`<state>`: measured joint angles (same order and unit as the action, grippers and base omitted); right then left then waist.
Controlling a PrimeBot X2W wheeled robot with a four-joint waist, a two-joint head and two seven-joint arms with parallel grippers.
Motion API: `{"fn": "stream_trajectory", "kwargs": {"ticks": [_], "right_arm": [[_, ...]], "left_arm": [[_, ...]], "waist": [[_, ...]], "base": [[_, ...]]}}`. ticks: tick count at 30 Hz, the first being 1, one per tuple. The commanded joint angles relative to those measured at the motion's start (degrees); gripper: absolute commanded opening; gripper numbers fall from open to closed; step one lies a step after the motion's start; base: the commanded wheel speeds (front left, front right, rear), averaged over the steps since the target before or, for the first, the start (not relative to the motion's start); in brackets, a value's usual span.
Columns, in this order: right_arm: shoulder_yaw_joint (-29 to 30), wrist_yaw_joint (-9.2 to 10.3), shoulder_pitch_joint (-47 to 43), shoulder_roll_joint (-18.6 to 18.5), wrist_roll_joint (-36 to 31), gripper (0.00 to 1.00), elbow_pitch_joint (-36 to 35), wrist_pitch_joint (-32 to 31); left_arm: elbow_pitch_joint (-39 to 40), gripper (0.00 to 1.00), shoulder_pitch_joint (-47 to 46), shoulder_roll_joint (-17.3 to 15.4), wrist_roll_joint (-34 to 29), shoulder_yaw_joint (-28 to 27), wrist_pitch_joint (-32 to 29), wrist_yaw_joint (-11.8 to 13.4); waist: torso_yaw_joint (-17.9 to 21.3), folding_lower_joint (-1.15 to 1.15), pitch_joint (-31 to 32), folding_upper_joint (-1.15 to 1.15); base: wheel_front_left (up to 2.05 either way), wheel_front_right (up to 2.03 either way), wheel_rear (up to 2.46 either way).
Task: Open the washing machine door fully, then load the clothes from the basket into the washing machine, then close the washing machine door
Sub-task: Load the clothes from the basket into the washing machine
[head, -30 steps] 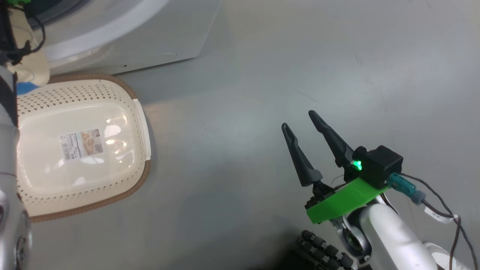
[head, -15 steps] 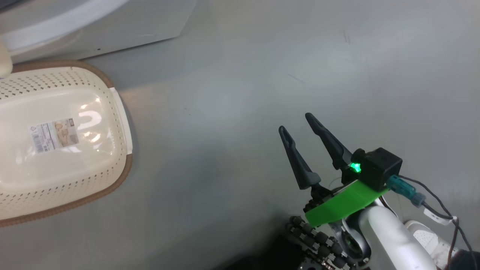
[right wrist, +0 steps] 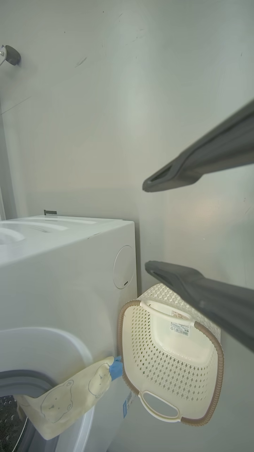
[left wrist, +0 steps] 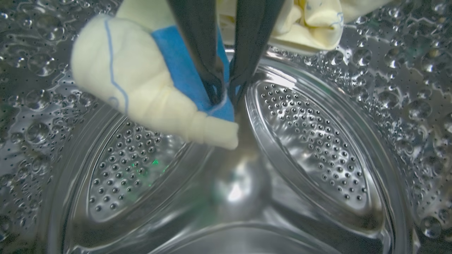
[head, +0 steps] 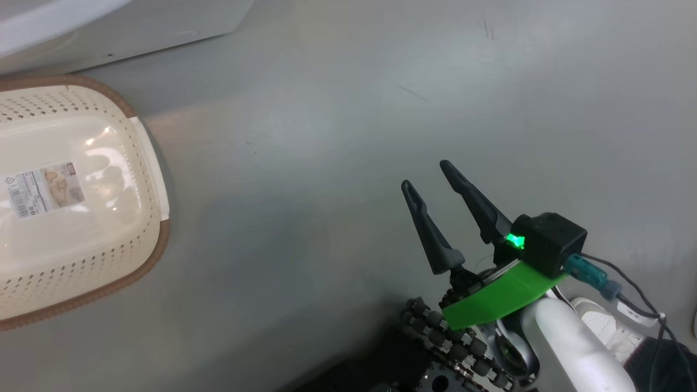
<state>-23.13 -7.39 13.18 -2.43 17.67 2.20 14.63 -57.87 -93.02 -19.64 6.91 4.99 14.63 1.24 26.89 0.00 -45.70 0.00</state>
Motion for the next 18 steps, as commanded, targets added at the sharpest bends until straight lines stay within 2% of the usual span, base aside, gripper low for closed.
{"fn": "stream_trajectory", "kwargs": {"ticks": [1, 5, 11, 17, 18], "right_arm": [[-0.9, -0.1, -2.0, -0.4, 0.6, 1.0, -1.8, 0.4], [-0.9, -0.1, -2.0, -0.4, 0.8, 1.0, -2.0, 0.4], [-1.0, -0.1, -2.4, -0.4, 0.8, 1.0, -1.6, 0.4], [-1.2, -0.1, -2.8, -0.4, 0.6, 1.0, -1.3, 0.4], [-1.2, -0.1, -2.9, -0.4, 0.6, 1.0, -1.3, 0.4]], "left_arm": [[4.2, 0.0, -2.0, -2.7, -0.8, -0.1, 0.3, 1.0], [5.7, 0.0, -0.6, -3.2, -1.0, -0.3, 0.3, 1.4], [-1.6, 0.0, -1.2, -3.7, -2.3, 2.3, -2.4, -0.2], [-6.2, 0.0, -3.2, -3.6, -3.7, 4.4, -6.8, -0.2], [-7.0, 0.05, -3.5, -3.4, -3.7, 4.7, -7.7, -0.4]], "waist": [[0.4, 0.0, -0.5, 0.0], [0.6, 0.0, -0.8, 0.0], [0.4, 0.0, 0.1, 0.0], [0.3, 0.0, 1.1, 0.0], [0.3, 0.0, 1.3, 0.0]], "base": [[0.0, 0.0, 0.0], [0.0, 0.0, 0.0], [0.0, 0.0, 0.0], [0.0, 0.0, 0.0], [0.0, 0.0, 0.0]]}}
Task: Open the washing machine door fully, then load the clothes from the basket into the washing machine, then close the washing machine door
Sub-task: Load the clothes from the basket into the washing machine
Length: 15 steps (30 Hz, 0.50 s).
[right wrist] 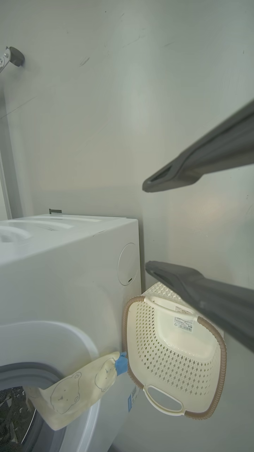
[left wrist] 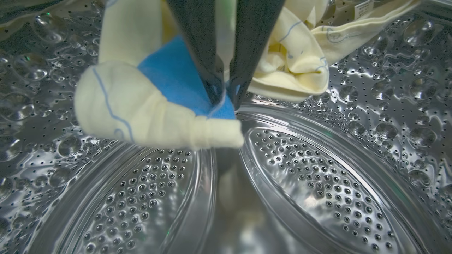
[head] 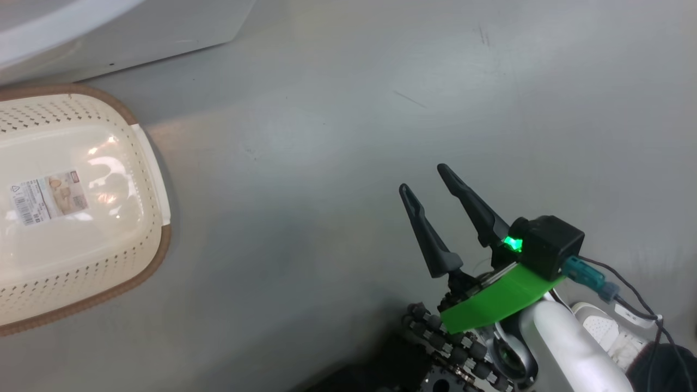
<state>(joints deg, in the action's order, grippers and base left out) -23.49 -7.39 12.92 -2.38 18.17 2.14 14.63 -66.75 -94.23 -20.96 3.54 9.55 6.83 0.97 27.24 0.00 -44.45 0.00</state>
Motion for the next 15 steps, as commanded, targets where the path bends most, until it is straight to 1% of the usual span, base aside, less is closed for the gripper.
{"fn": "stream_trajectory", "kwargs": {"ticks": [1, 2, 3, 8, 11, 15], "right_arm": [[-0.8, -0.1, -2.7, -0.5, 0.1, 1.0, -1.1, 0.4], [-0.7, -0.1, -2.8, -0.5, 0.1, 1.0, -1.1, 0.4], [-0.7, -0.1, -2.9, -0.5, 0.2, 1.0, -1.1, 0.4], [-0.4, -0.1, -3.1, -0.5, 0.4, 1.0, -1.2, 0.4], [-0.2, -0.1, -3.2, -0.5, 0.4, 1.0, -1.1, 0.4], [0.1, -0.1, -3.1, -0.5, 0.6, 1.0, -1.0, 0.4]], "left_arm": [[1.2, 0.42, -2.6, -2.0, -0.3, 0.3, -0.7, -0.2], [0.4, 0.86, -2.8, -1.8, -0.4, 0.7, -1.7, -0.3], [-0.3, 1.0, -2.9, -1.7, -0.5, 0.9, -2.5, -0.4], [-2.8, 1.0, -3.3, -1.0, -0.1, 1.6, -5.4, -0.9], [-4.2, 1.0, -3.1, -0.4, 0.2, 1.9, -8.7, -1.2], [-4.7, 1.0, -3.3, 0.1, 0.5, 2.2, -9.8, -1.2]], "waist": [[0.0, 0.0, 0.2, 0.0], [0.0, 0.0, 0.3, 0.0], [0.0, 0.0, 0.5, 0.0], [0.0, 0.0, 0.9, 0.0], [-0.1, 0.0, 1.2, 0.0], [-0.4, 0.0, 1.5, 0.0]], "base": [[0.0, 0.0, 0.0], [0.0, 0.0, 0.0], [0.0, 0.0, 0.0], [0.0, 0.0, 0.0], [0.0, 0.0, 0.0], [0.0, 0.0, 0.0]]}}
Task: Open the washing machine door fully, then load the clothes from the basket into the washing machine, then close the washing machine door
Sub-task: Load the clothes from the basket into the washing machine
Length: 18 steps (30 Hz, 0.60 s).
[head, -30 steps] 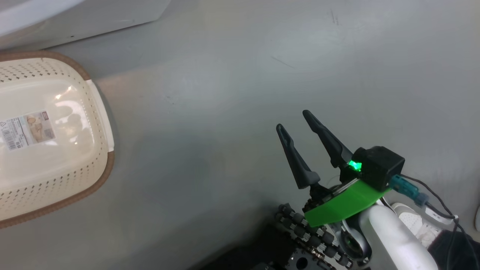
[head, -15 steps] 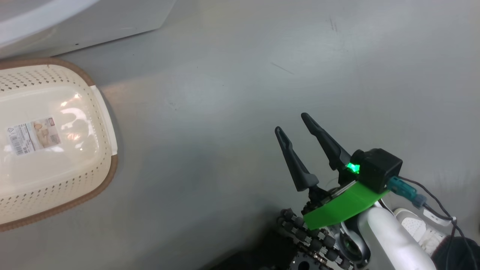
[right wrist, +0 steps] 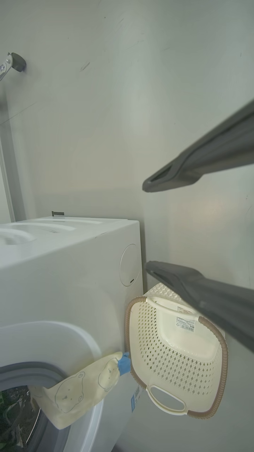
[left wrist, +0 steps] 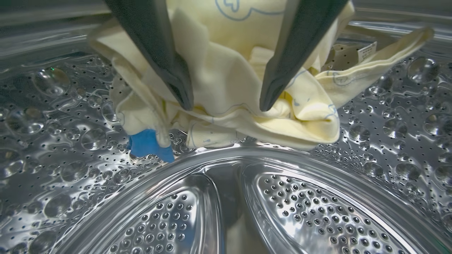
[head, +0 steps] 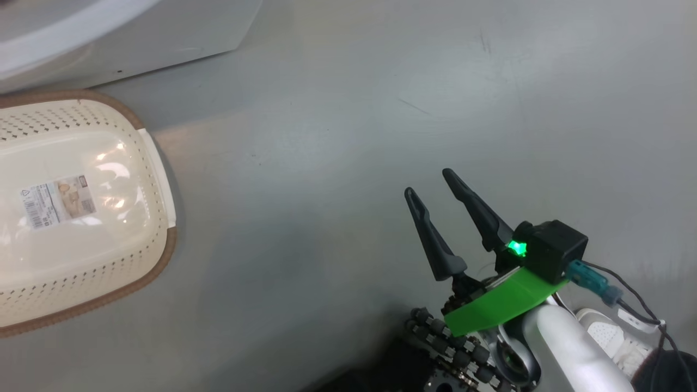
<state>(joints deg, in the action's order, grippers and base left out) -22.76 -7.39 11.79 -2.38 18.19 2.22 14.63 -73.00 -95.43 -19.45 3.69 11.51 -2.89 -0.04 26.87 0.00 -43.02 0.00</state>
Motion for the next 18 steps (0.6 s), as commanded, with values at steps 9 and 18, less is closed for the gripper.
{"fn": "stream_trajectory", "kwargs": {"ticks": [9, 18], "right_arm": [[0.5, -0.1, -1.1, -0.5, -0.3, 1.0, -0.9, 0.4], [2.1, -0.1, -0.5, -0.5, -1.9, 1.0, -0.4, 0.4]], "left_arm": [[1.0, 1.0, 0.6, 1.0, 2.8, -0.5, 2.1, 1.0], [0.6, 1.0, 4.7, 3.6, 5.8, -1.9, 6.4, 1.2]], "waist": [[-2.9, 0.0, 2.5, 0.0], [-6.3, 0.0, 6.2, 0.0]], "base": [[0.0, 0.0, 0.0], [0.0, 0.0, 0.0]]}}
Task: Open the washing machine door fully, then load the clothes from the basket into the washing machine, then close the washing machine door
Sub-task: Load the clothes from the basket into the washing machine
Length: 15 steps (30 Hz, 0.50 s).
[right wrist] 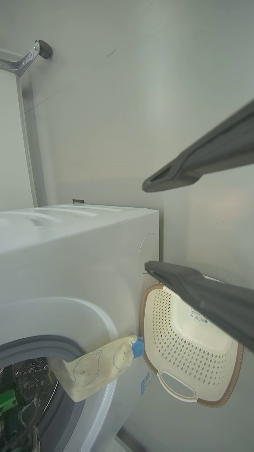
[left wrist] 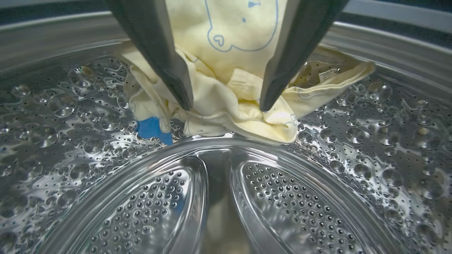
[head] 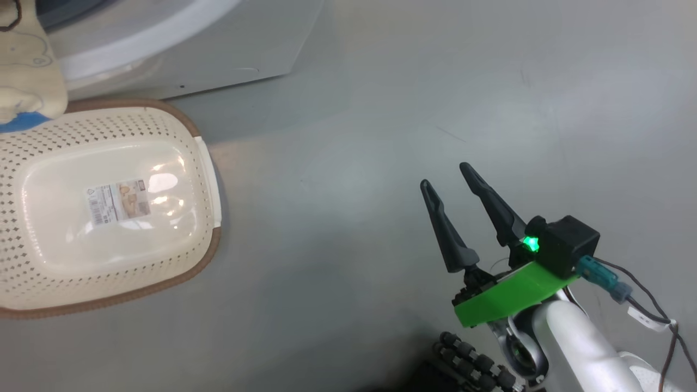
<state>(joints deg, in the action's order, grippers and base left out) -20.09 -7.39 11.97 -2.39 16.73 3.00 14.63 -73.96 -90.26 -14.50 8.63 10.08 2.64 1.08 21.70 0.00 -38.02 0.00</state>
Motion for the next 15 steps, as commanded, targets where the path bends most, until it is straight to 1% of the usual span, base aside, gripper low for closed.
{"fn": "stream_trajectory", "kwargs": {"ticks": [1, 6, 15], "right_arm": [[-0.5, -0.1, -0.7, -0.5, -0.6, 1.0, -1.0, 0.4], [0.1, -0.1, -0.4, -0.5, -1.0, 1.0, -0.7, 0.4], [1.1, -0.1, 0.1, -0.5, -1.6, 1.0, -0.4, 0.4]], "left_arm": [[1.5, 1.0, 0.1, -1.1, 1.2, -0.7, 1.4, 0.1], [1.4, 1.0, 3.4, 0.9, 3.1, -1.4, 4.8, -0.7], [1.5, 1.0, 7.3, 2.4, 5.4, -2.2, 9.2, -2.2]], "waist": [[-1.5, 0.0, 1.7, 0.0], [-3.4, 0.0, 4.4, 0.0], [-5.6, 0.0, 6.5, 0.0]], "base": [[0.0, 0.0, 0.0], [0.0, 0.0, 0.0], [0.0, 0.0, 0.0]]}}
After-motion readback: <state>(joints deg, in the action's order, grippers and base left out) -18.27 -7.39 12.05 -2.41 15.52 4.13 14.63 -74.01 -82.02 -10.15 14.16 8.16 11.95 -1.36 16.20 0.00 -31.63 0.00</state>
